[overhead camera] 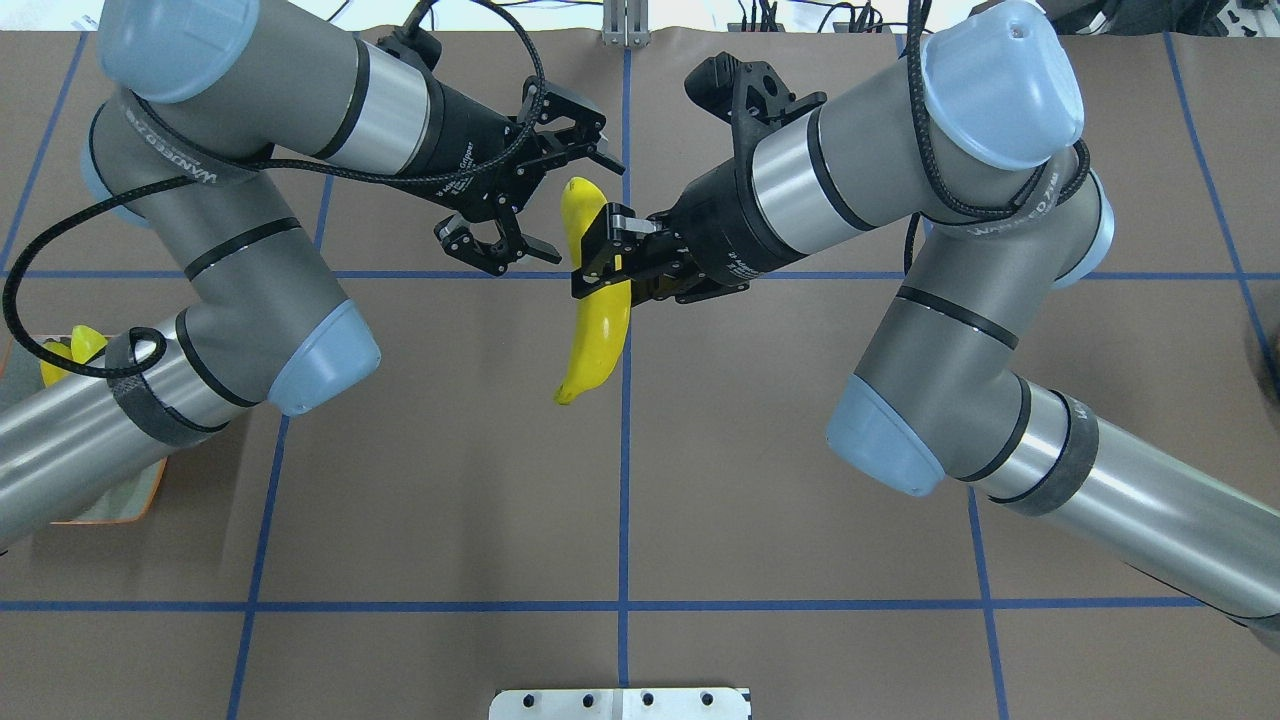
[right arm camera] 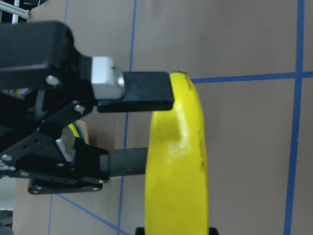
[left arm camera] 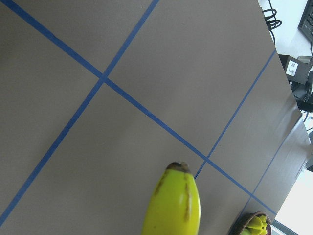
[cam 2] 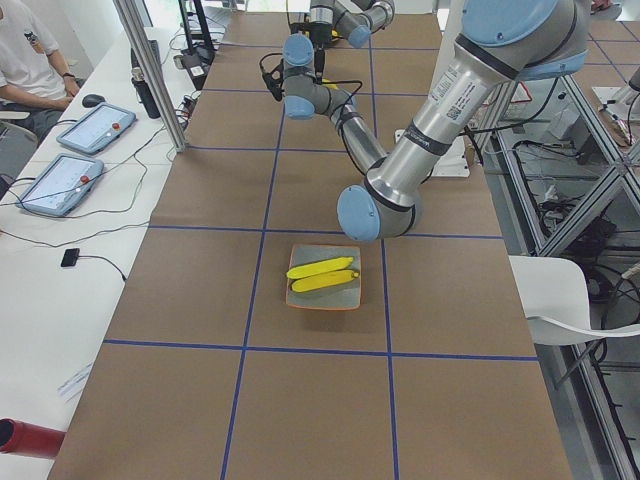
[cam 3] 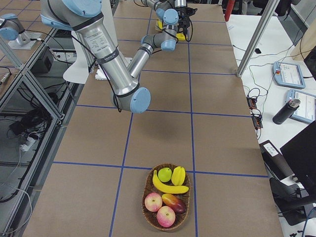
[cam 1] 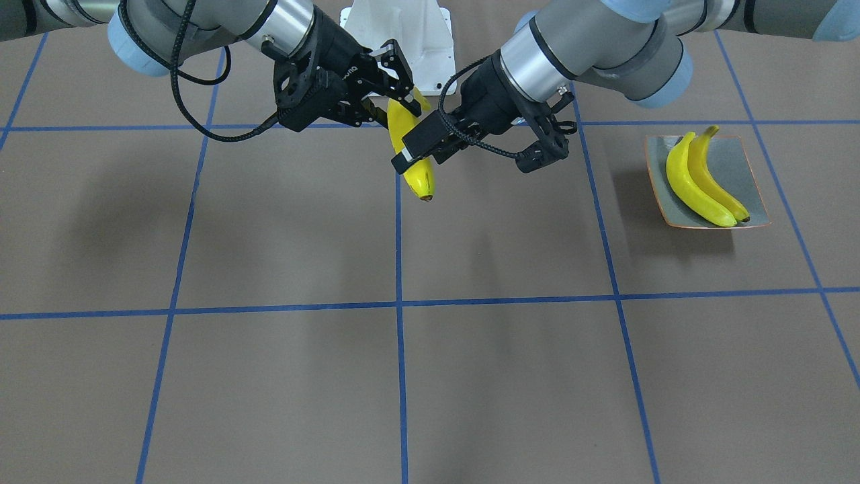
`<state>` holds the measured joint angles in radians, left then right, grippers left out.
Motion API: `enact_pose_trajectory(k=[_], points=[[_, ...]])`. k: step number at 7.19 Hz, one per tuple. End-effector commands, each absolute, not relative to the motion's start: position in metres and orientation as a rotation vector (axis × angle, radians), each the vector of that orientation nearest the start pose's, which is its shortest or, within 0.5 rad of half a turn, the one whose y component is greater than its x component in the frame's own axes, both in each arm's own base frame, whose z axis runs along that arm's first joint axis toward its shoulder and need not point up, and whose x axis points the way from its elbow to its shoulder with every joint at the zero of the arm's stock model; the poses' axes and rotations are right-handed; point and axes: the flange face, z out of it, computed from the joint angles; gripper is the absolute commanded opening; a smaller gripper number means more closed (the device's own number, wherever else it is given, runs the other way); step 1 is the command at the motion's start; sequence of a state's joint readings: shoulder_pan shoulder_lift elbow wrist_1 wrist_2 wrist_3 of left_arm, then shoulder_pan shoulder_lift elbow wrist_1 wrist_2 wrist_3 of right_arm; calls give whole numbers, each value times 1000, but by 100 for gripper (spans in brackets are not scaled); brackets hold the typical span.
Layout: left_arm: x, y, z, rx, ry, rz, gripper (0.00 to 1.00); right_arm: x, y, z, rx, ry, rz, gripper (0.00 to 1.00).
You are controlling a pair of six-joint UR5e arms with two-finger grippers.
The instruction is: Transfer all bananas from basket to plate
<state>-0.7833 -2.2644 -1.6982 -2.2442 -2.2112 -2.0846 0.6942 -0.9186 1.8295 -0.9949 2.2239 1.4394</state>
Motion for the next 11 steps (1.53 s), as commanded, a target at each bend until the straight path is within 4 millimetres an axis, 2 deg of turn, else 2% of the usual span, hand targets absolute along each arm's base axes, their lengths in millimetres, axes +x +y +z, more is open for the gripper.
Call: enact_pose_trajectory(k=[1,3,4,5,6,7,8,9,11], points=[[394,-492,107,-319,1504,-558,97,-401,-428,94,94,-1514,-37,0],[397,-489,106,-323,1506,-551,85,-399,-428,93,107,-1529,-43,0],[397,-489,106,-324,1505,-552,70,-400,-427,93,106,-1531,-45,0],[397,-489,106,-331,1505,-559,26,-399,-428,94,107,-1529,-43,0],[395,-488,104,-338,1521,-561,0,-399,-428,94,107,-1529,-43,0],[395,-487,104,-337,1525,-558,0,-399,-428,94,108,-1531,-44,0],[394,-487,104,-349,1523,-570,0,-399,-428,95,107,-1529,-41,25],[393,-486,103,-349,1526,-569,0,-398,-429,99,84,-1527,-10,99],[393,-485,106,-350,1524,-570,0,-394,-426,98,103,-1559,-21,100]])
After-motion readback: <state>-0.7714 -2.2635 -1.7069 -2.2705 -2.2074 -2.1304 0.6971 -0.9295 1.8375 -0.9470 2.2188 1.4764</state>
